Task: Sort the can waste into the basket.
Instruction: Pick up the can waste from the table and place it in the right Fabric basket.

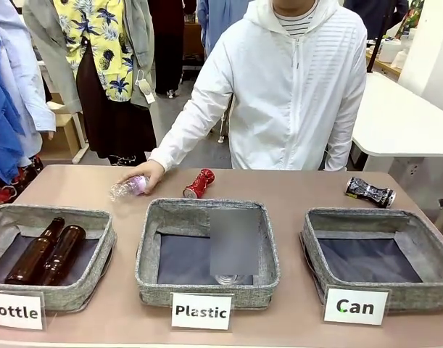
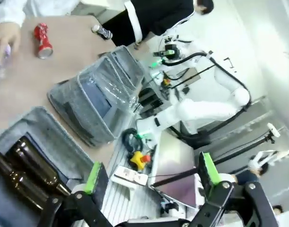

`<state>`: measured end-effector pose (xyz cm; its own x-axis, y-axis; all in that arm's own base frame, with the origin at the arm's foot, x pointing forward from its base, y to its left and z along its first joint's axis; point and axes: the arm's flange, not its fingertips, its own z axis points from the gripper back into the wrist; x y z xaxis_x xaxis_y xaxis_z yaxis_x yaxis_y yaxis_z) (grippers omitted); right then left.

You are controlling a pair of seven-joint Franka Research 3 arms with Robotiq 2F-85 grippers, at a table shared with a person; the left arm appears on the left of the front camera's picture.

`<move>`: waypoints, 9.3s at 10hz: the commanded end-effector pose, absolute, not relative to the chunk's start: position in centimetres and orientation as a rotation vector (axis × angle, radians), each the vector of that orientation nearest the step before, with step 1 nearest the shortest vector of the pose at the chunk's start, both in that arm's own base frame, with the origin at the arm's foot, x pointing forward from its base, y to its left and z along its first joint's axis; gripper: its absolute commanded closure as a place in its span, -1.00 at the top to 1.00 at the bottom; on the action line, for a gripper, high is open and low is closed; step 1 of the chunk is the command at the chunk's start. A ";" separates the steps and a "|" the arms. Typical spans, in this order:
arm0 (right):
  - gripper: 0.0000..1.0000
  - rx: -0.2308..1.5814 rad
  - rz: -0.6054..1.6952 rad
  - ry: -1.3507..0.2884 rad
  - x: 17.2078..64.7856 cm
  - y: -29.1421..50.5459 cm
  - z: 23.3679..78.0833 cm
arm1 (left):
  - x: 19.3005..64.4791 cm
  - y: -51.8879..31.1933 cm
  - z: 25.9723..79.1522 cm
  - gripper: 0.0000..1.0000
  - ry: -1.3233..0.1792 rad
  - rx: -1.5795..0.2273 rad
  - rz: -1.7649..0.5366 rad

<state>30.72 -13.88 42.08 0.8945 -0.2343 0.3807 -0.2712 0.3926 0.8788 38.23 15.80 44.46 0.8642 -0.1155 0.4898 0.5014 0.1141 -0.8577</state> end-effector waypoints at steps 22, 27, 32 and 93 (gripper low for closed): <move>1.00 1.199 0.038 -0.530 31.1 -13.9 42.2 | 46.5 -1.0 54.8 1.00 -0.016 -0.849 -0.468; 1.00 1.199 0.038 -0.530 31.1 -13.9 42.2 | 47.6 -12.7 52.6 1.00 -0.151 -0.542 -0.244; 1.00 1.199 0.038 -0.530 31.1 -13.9 42.2 | 50.2 -30.6 48.7 1.00 -0.220 -0.043 -0.095; 1.00 1.199 0.038 -0.530 31.1 -13.9 42.2 | 70.2 -35.6 29.7 -1.00 0.015 -0.056 -0.472</move>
